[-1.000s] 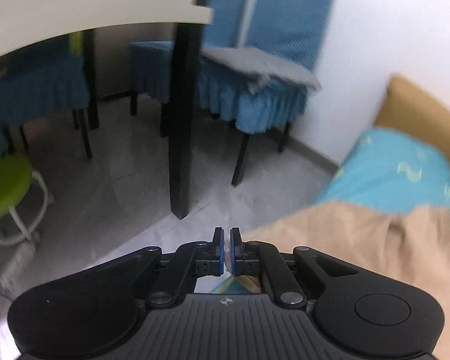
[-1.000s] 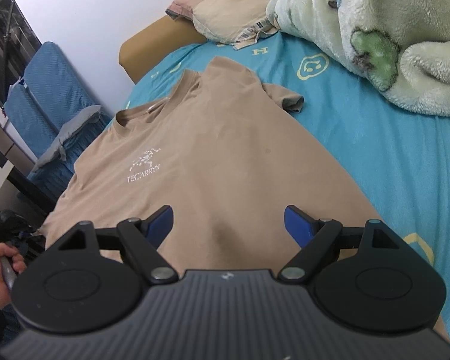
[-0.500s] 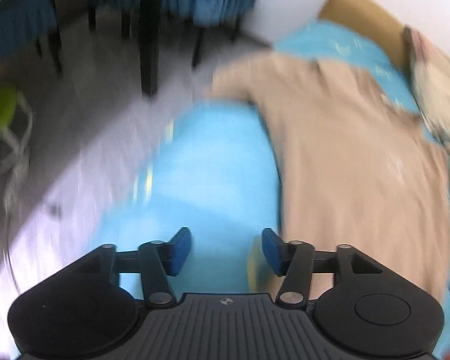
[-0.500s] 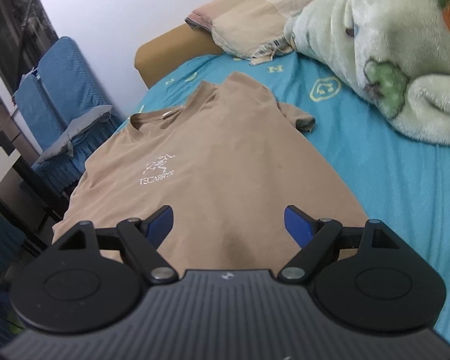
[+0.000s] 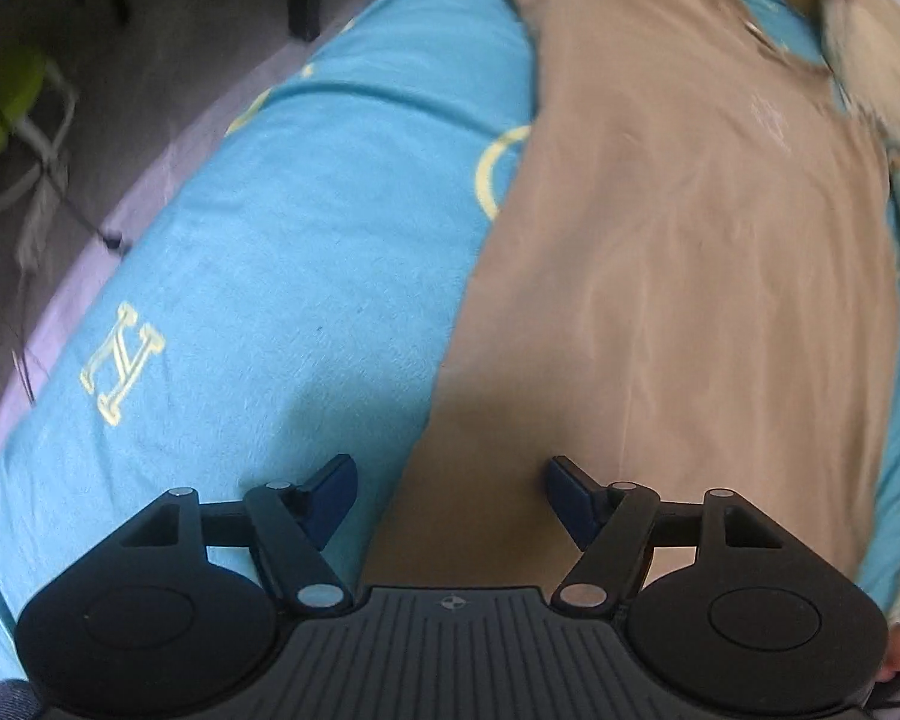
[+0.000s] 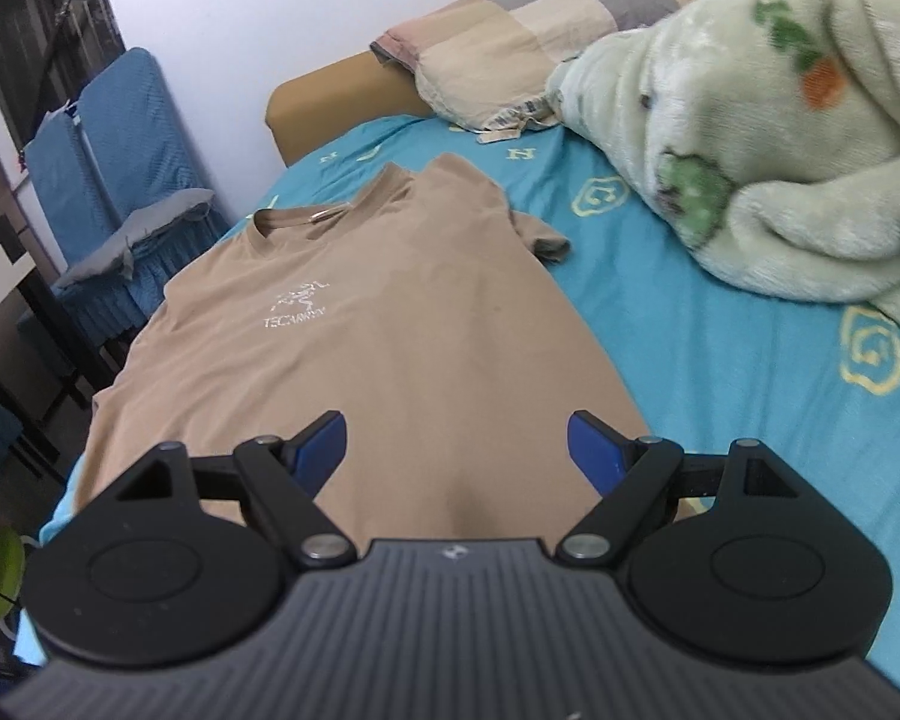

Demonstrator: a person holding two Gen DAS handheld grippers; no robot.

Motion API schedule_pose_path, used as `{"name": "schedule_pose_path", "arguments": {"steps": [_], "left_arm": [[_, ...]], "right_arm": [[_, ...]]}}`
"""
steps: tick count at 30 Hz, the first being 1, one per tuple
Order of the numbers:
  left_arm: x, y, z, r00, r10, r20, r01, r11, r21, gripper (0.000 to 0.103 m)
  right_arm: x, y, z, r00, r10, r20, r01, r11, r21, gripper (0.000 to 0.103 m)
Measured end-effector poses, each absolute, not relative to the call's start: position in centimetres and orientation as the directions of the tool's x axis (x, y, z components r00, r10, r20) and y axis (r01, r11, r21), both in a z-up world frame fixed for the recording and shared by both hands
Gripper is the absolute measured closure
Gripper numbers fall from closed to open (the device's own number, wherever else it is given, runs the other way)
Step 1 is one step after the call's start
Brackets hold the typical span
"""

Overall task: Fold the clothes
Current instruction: 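Release the hem with the left gripper and withdraw both tools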

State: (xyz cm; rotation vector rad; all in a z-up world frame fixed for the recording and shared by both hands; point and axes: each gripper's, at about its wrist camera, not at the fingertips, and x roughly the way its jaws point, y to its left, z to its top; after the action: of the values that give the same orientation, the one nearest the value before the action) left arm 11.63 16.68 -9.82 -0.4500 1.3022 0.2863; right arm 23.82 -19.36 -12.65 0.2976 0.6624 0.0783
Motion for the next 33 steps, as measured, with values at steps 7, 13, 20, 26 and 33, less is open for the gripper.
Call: {"name": "schedule_pose_path", "arguments": {"steps": [7,13,20,26,33], "left_arm": [[10.6,16.8,-6.9,0.252,-0.012,-0.968,-0.407,0.906,-0.117,0.102],[9.4,16.4,-1.9,0.286,0.073,-0.956,-0.288,0.958,-0.012,0.101],[10.7,14.5,-1.3,0.387,0.137,-0.912,-0.223,0.973,0.051,0.047],[13.0,10.2,0.6,0.561,0.151,-0.814,-0.183,0.982,0.057,0.021],[15.4,4.5,2.0,0.736,0.062,-0.674,-0.132,0.990,-0.053,0.010]], "right_arm": [[22.1,-20.1,-11.4,0.808,0.171,-0.563,0.007,0.954,0.300,0.020],[22.1,-19.9,-10.7,0.819,0.207,-0.534,-0.028,0.946,0.323,0.020],[22.2,-19.4,-10.0,0.827,0.234,-0.511,-0.061,0.941,0.333,0.020],[22.1,-19.2,-9.4,0.840,0.229,-0.492,-0.070,0.945,0.320,0.020],[22.3,-19.9,-9.0,0.848,0.212,-0.485,-0.054,0.946,0.319,0.020]]}}
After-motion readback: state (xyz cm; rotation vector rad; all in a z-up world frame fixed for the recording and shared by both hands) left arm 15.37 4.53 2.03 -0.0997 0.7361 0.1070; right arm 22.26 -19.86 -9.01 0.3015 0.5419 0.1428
